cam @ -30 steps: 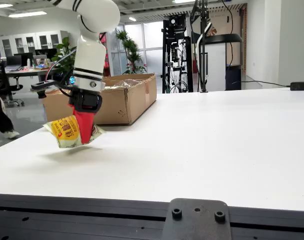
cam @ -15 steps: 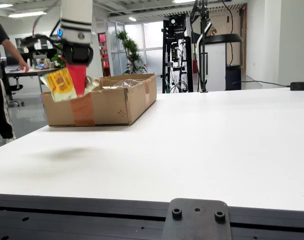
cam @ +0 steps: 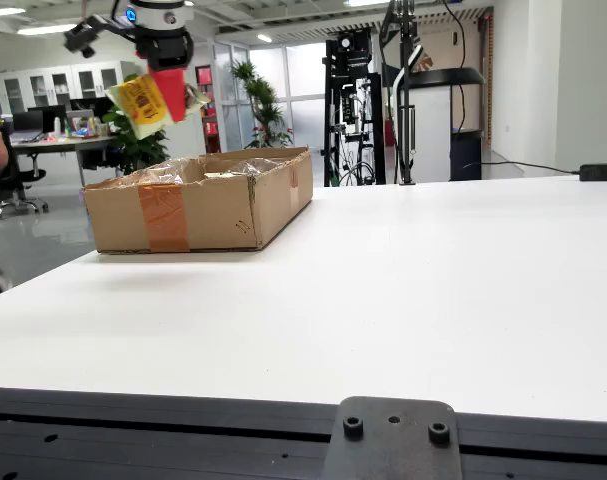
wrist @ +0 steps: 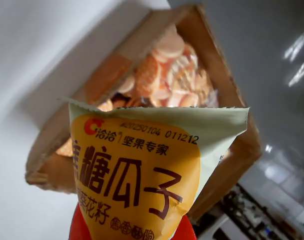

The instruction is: Grasp a snack and put it in the bin.

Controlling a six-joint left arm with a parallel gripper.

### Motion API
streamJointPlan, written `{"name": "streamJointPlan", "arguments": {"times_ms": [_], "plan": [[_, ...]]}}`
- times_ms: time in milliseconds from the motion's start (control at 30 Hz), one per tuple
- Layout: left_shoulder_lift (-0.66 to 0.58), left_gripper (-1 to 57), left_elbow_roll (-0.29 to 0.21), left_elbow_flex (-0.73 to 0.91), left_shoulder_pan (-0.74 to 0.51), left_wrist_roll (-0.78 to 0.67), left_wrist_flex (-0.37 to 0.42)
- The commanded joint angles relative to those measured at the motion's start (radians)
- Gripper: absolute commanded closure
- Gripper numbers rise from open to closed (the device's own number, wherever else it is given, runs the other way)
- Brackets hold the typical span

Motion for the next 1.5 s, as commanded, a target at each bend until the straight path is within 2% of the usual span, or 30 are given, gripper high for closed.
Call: {"name": "streamJointPlan", "arguments": {"times_ms": [33, 233, 300, 433, 500, 600, 733, 933, 1133, 1333, 1500], "plan": [[0.119, 56.7, 0.014, -0.207, 0.028, 0.194, -0.002], [0.223, 56.5, 0.026, -0.402, 0.063, 0.374, -0.013], [0.242, 54.7, 0.028, -0.437, 0.070, 0.426, -0.026], [0.262, 39.3, 0.035, -0.473, 0.079, 0.511, -0.049], [0.267, 33.5, 0.038, -0.482, 0.082, 0.545, -0.052], [0.271, 28.6, 0.041, -0.490, 0.083, 0.588, -0.046], [0.274, 26.3, 0.041, -0.495, 0.077, 0.643, -0.035], [0.275, 30.1, 0.035, -0.493, 0.042, 0.734, -0.022], [0.234, 38.3, 0.033, -0.453, -0.029, 0.799, -0.012], [0.079, 49.7, 0.031, -0.282, -0.115, 0.814, -0.008], [-0.097, 54.3, 0.031, -0.093, -0.198, 0.801, -0.007]]}}
